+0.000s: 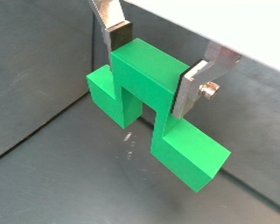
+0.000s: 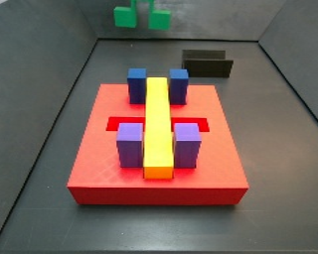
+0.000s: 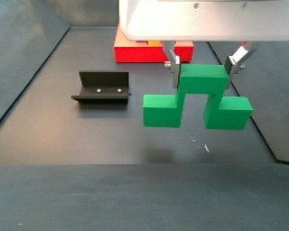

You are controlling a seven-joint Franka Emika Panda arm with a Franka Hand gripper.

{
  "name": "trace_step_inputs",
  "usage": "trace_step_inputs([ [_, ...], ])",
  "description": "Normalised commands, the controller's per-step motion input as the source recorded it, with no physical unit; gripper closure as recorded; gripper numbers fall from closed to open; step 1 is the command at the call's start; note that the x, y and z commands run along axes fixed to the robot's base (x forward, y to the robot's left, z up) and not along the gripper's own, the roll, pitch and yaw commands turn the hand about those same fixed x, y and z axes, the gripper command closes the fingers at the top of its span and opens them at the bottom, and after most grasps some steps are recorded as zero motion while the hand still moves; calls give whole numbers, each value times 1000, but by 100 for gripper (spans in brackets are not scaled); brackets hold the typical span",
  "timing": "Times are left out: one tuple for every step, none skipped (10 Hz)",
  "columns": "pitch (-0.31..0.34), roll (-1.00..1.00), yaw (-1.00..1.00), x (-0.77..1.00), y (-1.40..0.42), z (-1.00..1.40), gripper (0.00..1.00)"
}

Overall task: Pick up the green object. Move up. Move to above the board. Insert the green object.
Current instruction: Move to above the board.

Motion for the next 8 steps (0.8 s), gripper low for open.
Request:
trace_step_inputs([
  [-3, -35, 2, -3, 2, 1400, 100],
  [13, 6, 1, -50, -3, 1400, 100],
  [9, 2, 7, 16, -2, 1400, 100],
  [80, -16, -1, 53, 23, 638, 100],
  [90, -1, 4, 52, 12, 304, 100],
  [75, 5, 2, 49, 5, 179, 100],
  [181, 31, 231, 124, -1400, 137, 100],
  [178, 41, 222, 121, -1400, 129, 100],
])
